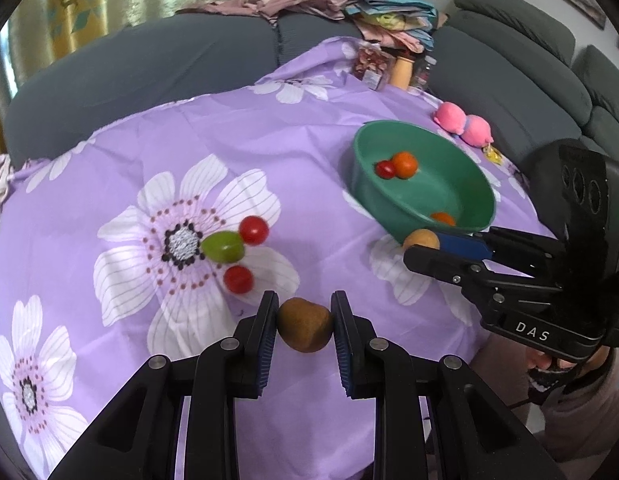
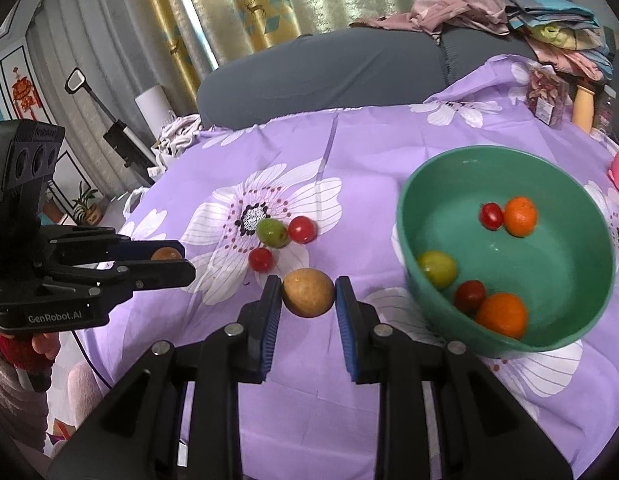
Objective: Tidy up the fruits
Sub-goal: 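Carry both brown fruits toward the green bowl, then lower both brown fruits into the green bowl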
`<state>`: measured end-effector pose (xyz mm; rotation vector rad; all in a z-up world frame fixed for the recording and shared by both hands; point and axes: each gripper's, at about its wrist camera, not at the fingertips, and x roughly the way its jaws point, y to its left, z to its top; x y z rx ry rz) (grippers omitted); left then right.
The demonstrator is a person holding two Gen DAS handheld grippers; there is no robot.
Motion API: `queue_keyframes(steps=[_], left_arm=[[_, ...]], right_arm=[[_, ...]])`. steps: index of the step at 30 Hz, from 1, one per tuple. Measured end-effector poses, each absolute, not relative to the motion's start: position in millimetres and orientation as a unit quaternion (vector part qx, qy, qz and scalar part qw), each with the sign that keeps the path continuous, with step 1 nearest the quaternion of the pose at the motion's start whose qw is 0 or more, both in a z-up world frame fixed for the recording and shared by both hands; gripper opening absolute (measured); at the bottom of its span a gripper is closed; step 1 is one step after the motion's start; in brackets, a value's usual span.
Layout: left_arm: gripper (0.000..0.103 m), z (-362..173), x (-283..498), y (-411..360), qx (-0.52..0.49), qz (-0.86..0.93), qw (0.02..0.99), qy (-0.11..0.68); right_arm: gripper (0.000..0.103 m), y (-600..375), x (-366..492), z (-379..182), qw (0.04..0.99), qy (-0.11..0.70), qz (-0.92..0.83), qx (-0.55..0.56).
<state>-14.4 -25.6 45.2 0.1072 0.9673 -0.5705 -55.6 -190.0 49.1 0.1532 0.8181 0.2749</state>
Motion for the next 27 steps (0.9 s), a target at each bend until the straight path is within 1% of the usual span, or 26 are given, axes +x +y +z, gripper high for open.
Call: queue_keyframes(steps=[27], left_arm=[[0.025, 72, -1, -121, 0.091, -0.354, 0.827, 0.426]], right_arm=[[0.028, -253, -67, 61, 0.923, 0.361, 0.077, 0.107]])
